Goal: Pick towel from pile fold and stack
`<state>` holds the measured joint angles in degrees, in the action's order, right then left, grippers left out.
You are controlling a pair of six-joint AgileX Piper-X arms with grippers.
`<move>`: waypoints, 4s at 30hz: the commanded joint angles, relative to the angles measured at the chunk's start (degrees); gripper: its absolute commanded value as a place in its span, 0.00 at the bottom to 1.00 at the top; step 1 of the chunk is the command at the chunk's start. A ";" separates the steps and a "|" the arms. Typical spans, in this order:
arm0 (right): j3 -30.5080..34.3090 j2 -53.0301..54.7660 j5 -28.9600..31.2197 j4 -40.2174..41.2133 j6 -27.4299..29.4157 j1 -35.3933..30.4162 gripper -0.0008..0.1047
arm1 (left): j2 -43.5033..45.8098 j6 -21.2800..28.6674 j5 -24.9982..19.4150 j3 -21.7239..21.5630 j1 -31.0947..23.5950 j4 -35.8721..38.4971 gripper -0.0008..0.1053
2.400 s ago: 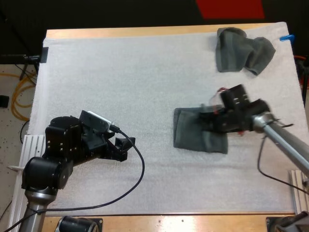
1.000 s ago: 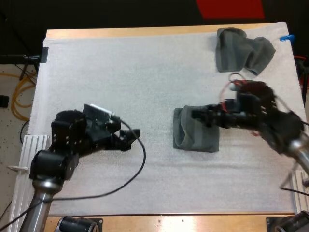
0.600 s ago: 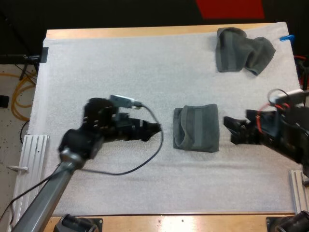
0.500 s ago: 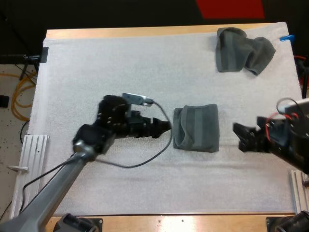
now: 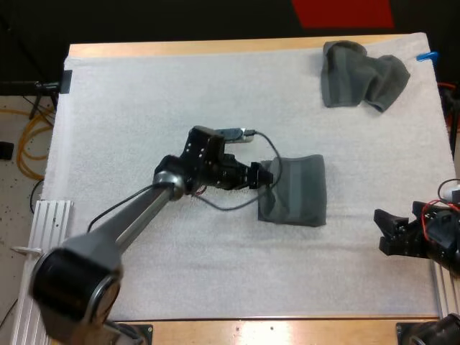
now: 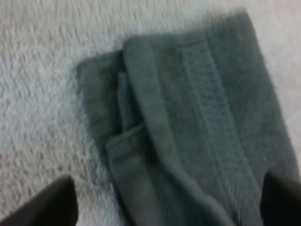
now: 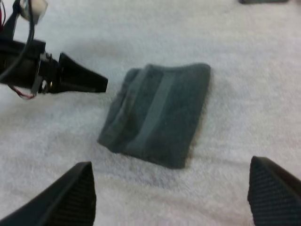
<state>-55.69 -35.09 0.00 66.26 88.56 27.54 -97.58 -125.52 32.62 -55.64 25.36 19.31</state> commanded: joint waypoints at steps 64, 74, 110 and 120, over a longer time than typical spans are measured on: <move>0.01 -6.55 -19.16 -10.76 -0.52 0.09 0.63 | -2.12 34.19 -32.14 -12.22 -32.68 38.30 0.01; 0.01 -7.88 -19.59 -13.53 -0.52 0.09 0.63 | -2.12 38.41 -38.79 -12.22 -34.89 38.64 0.46; 0.01 -8.98 -14.27 -15.98 0.32 -0.03 0.63 | 38.71 34.00 -30.22 -14.85 -21.38 42.34 0.54; 0.01 -11.89 -5.96 -15.75 3.01 -1.28 0.63 | 48.53 34.00 -30.48 -14.85 -16.61 45.00 0.54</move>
<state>-55.55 -47.24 -6.48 50.77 90.77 26.65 -49.52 -91.04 2.37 -70.22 8.68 63.78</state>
